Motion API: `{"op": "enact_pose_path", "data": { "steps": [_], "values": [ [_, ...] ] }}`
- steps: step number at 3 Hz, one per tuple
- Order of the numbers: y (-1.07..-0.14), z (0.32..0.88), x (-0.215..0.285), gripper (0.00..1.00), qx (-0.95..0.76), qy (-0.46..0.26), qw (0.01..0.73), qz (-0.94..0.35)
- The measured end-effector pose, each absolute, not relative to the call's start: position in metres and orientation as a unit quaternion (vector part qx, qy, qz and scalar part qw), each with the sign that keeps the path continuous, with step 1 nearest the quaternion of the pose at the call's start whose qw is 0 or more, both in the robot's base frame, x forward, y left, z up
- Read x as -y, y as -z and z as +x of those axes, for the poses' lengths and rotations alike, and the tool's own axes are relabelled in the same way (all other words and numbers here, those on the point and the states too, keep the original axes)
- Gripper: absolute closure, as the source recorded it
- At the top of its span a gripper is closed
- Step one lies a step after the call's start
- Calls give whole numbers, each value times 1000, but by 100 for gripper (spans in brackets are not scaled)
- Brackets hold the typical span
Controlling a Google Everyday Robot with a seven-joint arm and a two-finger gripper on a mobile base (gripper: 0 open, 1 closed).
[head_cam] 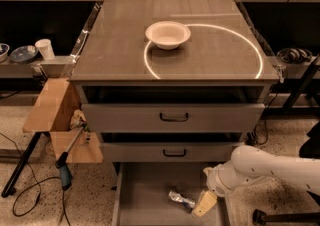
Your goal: Pick redbull can from bottom drawer and place on counter
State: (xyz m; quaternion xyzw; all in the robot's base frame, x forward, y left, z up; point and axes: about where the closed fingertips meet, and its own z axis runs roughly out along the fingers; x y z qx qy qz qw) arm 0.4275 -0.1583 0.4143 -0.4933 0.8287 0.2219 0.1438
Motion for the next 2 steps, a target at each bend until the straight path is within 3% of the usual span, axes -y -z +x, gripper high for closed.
{"op": "enact_pose_path", "data": {
  "steps": [2],
  "values": [
    [-347,438,151,0,-839,-209,131,-484]
  ]
}}
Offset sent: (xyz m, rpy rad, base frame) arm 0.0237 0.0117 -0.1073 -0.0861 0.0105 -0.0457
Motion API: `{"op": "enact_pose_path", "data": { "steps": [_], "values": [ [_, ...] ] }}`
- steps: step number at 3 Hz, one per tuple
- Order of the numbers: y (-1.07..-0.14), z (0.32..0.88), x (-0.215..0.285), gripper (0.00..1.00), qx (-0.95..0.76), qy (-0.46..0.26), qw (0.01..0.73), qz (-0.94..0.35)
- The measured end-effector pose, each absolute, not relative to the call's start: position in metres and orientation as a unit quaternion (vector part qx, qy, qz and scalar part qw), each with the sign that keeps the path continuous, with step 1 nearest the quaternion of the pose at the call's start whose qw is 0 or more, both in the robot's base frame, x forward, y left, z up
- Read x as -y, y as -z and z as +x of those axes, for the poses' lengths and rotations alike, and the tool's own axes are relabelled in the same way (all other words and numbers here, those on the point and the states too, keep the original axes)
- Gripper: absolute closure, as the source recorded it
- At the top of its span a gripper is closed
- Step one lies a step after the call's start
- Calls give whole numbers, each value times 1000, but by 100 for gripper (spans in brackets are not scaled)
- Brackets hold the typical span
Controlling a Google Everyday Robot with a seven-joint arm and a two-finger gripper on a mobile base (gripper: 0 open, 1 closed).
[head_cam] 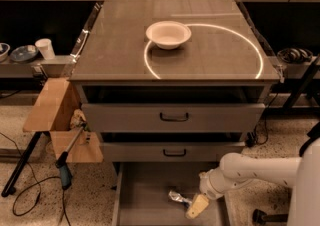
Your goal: Pick redbull can from bottom drawer and place on counter
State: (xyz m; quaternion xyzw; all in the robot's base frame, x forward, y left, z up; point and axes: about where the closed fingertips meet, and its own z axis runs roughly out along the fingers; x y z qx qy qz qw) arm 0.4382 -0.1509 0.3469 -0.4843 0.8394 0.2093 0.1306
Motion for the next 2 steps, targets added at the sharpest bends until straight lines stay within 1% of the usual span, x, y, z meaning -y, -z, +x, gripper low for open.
{"op": "enact_pose_path", "data": {
  "steps": [1,2],
  "values": [
    [-296,450,135,0,-847,-171,120,-488],
    [-292,450,134,0,-848,-178,119,-485]
  ]
}}
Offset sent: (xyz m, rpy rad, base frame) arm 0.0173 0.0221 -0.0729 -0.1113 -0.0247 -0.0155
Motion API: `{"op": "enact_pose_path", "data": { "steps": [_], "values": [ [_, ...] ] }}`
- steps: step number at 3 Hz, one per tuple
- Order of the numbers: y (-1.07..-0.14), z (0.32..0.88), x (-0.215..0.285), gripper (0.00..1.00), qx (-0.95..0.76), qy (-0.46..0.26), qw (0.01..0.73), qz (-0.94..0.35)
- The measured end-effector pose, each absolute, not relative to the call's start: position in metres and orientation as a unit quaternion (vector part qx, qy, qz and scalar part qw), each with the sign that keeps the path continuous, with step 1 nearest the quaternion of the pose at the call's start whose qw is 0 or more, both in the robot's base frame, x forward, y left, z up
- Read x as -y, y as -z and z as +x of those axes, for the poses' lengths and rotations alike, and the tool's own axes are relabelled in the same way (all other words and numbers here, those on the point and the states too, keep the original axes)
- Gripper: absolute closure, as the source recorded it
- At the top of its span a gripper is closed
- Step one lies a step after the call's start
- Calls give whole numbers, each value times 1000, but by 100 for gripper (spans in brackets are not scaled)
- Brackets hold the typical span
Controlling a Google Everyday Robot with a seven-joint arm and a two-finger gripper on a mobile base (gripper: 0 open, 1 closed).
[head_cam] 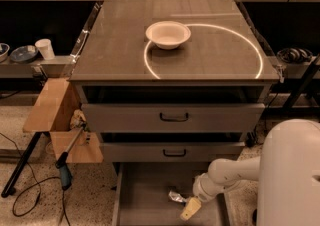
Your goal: Pick redbull can from bottom drawer and place on counter
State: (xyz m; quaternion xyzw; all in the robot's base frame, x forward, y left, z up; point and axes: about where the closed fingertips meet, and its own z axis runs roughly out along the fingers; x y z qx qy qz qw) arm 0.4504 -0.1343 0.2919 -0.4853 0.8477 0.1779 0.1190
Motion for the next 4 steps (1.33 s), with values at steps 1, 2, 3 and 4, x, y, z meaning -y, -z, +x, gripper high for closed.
{"op": "enact_pose_path", "data": {
  "steps": [1,2,3,4],
  "values": [
    [-283,454,131,0,-845,-201,122,-480],
    [-268,460,114,0,-827,-265,131,-478],
    [-255,470,93,0,-807,-314,135,-481],
    [-254,470,93,0,-807,-312,136,-482]
  ]
}}
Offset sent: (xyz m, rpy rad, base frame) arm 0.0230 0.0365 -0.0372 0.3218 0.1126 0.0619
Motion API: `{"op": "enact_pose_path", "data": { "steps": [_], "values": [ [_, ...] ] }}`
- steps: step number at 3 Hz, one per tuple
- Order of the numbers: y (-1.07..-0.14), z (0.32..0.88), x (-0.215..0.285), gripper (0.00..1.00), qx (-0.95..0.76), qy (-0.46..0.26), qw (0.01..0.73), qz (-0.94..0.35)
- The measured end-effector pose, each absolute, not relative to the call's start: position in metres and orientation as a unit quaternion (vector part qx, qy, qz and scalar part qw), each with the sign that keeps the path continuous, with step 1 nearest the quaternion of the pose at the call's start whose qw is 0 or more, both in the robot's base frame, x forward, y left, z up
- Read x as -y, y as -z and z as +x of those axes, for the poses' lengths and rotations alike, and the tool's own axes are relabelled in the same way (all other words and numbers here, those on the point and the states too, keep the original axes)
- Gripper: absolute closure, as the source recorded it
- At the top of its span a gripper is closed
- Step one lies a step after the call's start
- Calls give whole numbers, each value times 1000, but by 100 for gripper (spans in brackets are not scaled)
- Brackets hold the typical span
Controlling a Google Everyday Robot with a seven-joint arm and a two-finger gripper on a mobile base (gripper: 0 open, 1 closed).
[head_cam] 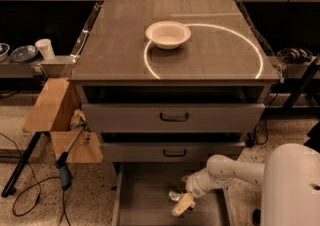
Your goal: Pick redbull can from bottom drawer and place on counter
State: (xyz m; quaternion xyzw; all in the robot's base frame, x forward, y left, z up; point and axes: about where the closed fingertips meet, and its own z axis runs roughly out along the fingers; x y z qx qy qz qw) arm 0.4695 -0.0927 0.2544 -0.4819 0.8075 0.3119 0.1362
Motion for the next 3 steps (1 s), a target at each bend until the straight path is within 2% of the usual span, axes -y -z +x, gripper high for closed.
{"op": "enact_pose_path", "data": {
  "steps": [1,3],
  "values": [
    [-251,469,92,0,-809,-300,149,-484],
    [-202,514,91,0,-826,-219,205,-477]
  ]
}}
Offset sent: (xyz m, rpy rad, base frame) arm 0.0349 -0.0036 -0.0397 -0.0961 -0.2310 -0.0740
